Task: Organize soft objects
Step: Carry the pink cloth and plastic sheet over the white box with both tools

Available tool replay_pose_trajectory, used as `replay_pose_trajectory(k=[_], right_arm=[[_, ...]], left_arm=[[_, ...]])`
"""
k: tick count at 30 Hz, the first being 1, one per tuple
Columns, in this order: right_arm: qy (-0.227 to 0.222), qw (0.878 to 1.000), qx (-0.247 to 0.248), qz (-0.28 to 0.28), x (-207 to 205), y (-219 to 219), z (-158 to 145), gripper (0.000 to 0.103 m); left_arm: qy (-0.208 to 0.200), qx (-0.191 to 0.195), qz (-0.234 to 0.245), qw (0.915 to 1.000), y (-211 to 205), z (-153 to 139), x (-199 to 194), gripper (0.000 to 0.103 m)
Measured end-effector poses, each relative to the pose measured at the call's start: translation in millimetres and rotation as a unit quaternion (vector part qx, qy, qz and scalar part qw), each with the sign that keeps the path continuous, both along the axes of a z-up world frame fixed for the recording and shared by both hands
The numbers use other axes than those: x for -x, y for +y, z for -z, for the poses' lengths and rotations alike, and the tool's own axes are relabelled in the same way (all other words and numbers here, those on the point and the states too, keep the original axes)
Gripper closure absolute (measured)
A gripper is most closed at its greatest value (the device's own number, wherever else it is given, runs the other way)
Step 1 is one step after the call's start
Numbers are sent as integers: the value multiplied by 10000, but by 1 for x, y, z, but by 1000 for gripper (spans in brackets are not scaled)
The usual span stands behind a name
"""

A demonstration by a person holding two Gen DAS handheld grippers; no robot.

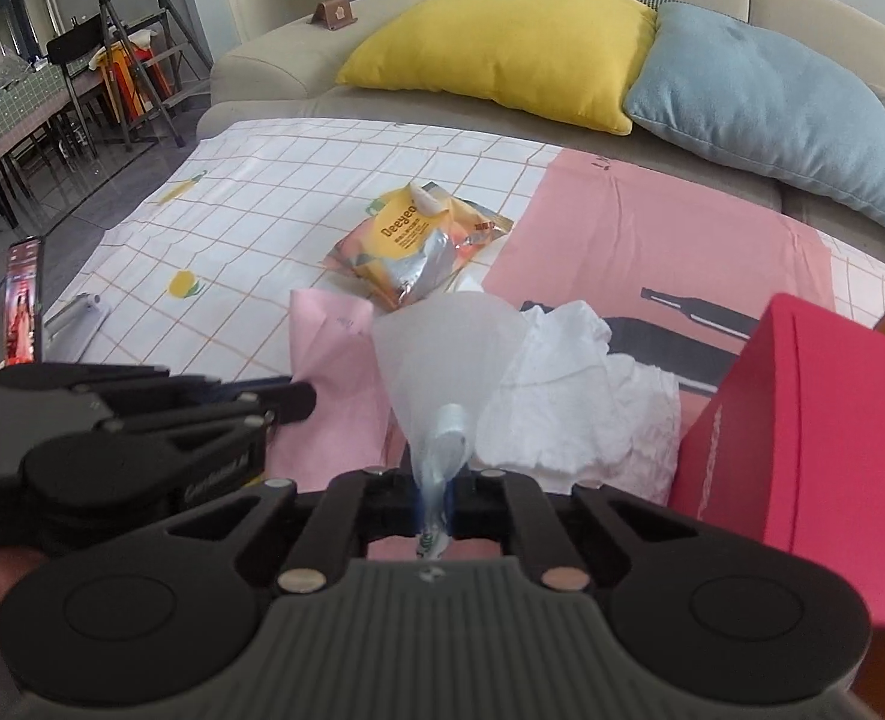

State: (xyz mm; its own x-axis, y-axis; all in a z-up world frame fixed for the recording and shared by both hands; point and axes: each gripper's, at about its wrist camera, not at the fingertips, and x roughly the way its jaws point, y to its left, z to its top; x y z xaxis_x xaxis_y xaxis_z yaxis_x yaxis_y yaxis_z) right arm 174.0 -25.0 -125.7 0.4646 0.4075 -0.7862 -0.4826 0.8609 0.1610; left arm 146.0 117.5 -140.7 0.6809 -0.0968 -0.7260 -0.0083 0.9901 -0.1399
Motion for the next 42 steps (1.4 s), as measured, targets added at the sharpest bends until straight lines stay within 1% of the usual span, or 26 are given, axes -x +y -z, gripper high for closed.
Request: replay_pose_trajectory(k=[2, 7, 10, 17, 23, 29, 34, 38, 42], right_arm=[[-87, 10000, -8, -40, 13, -5, -7, 99], [-354, 9990, 1, -257, 43, -19, -23, 99], [-486, 9985, -52, -237, 58, -30, -32, 99], [-744, 9969, -215, 146, 74, -65, -52, 99], [-977, 9925, -400, 614, 83, -104, -69, 99], [-1225, 9856, -406, 1095, 93, -146, -81, 99], [-1352, 9773, -278, 1609, 98, -186, -83, 99], [-1429, 9703, -169, 1943, 101, -216, -86, 99], [-1552, 9642, -14, 2152, 103, -241, -90, 99]], left_arm=[[-51, -31, 7, 10000, -2, -6, 6, 100], [-195, 119, 42, 9997, -8, -24, 23, 100], [-347, 132, 108, 9993, -17, -37, 32, 101], [-510, 396, 282, 9975, -39, -65, 48, 101], [-675, 533, 658, 9941, -73, -89, 58, 101], [-838, 962, 1094, 9858, -108, -116, 59, 101], [-961, 1308, 1535, 9747, -142, -139, 50, 101], [-1053, 1408, 1937, 9652, -176, -151, 42, 101], [-1051, 1340, 2309, 9580, -216, -155, 33, 100]])
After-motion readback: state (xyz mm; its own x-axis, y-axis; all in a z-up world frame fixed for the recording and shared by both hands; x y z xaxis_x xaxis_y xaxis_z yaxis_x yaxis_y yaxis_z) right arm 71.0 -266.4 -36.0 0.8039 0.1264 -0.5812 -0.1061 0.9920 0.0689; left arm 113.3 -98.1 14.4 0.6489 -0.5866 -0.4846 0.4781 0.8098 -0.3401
